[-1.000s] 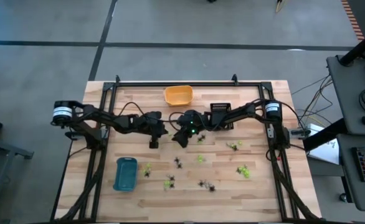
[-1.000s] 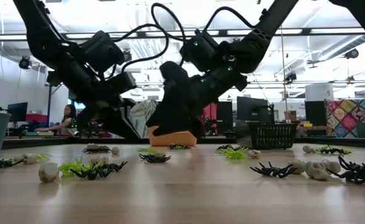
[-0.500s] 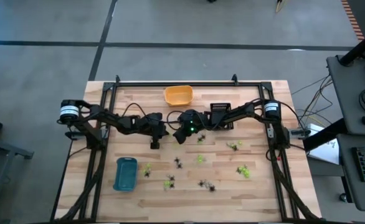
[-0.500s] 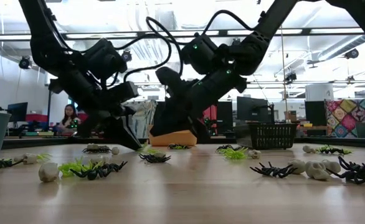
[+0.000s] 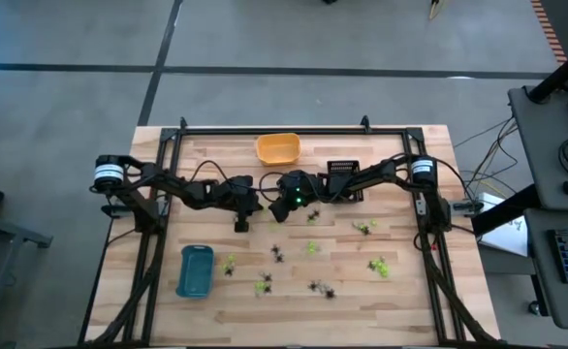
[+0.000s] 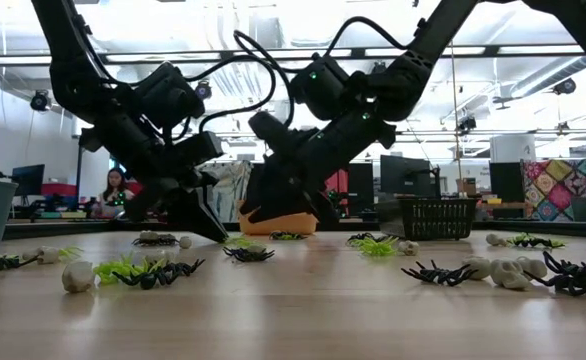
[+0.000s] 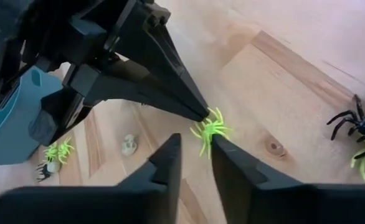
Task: Sort Halloween decoration
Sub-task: Put the green spider toy into the blue bin
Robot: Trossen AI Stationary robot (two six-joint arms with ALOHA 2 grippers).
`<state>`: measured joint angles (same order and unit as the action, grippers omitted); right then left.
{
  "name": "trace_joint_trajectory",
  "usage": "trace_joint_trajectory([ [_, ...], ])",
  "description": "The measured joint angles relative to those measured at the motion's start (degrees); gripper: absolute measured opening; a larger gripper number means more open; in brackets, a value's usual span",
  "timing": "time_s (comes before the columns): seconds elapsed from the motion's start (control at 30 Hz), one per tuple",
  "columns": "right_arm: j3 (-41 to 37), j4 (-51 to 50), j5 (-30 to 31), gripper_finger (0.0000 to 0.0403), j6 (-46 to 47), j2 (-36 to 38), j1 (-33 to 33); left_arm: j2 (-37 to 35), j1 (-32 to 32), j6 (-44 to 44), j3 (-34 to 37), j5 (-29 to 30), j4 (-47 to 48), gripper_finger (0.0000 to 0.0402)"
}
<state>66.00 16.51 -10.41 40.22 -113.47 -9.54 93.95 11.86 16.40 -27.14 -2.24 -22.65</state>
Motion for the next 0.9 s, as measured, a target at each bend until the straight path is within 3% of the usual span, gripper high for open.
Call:
trace_joint_trajectory([
  [0.17, 0.00, -1.06, 0.04, 0.0159, 0.42, -0.33, -0.11, -0.02, 0.00, -0.04, 0.00, 0.02, -0.05, 0.0000],
  [0.33, 0.00, -3.46, 0.04, 0.0195, 1.10, -0.33, -0.13, -2.65, 0.00, -0.41, 0.18, 0.47, 2.43, 0.0000],
  [0.6, 0.04, -3.38, 0.03, 0.0203, 0.75, -0.33, -0.13, -5.60, 0.02, 0.28, 0.17, -0.55, 2.95, 0.0000],
  [0.9, 0.04, -2.58, 0.07, 0.0203, 0.47, -0.33, -0.13, -2.01, 0.02, -1.40, 0.09, -1.79, 2.15, 0.0000],
])
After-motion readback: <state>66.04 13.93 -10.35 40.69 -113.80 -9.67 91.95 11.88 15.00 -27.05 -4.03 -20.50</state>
